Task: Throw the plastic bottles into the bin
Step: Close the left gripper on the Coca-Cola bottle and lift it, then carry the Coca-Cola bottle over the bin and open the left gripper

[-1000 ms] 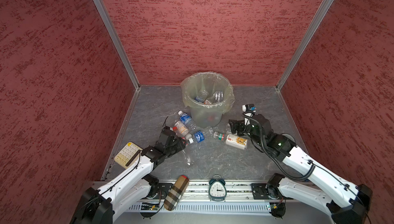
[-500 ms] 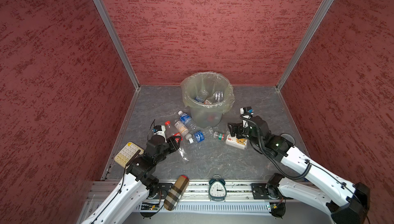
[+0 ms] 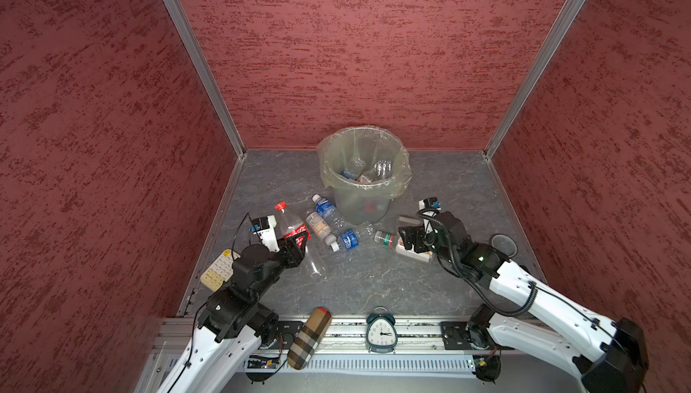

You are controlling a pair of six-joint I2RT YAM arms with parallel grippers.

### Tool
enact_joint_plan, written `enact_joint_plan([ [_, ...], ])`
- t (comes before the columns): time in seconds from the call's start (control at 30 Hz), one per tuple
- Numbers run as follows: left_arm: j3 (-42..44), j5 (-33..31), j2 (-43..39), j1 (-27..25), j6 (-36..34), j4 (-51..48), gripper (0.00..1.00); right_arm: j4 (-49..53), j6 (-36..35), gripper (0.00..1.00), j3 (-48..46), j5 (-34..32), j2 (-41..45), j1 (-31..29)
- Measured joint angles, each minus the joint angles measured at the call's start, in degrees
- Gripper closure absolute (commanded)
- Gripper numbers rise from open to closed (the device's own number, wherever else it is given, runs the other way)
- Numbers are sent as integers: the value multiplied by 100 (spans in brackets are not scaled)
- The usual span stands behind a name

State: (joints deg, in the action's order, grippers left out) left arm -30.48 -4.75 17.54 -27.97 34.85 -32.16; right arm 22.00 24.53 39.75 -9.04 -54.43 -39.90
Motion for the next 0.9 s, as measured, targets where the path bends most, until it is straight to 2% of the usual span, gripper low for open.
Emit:
enact_joint_plan([
  [0.27, -490, -4, -221, -2, -337, -260, 48, -175, 61, 10, -20, 118, -103, 0],
  [0.5, -1108, 66, 0, -2, -632, -251, 48, -352, 85, 10, -133, 177, -173, 0],
  [0.7, -1515, 192, 710, -2, -846, 44, 48, -424, 109, 11, -269, 221, -146, 2],
  [0.9, -2371, 369, 2210, -13, -1093, 835, 52, -446, 175, 11, -428, 267, 79, 2],
])
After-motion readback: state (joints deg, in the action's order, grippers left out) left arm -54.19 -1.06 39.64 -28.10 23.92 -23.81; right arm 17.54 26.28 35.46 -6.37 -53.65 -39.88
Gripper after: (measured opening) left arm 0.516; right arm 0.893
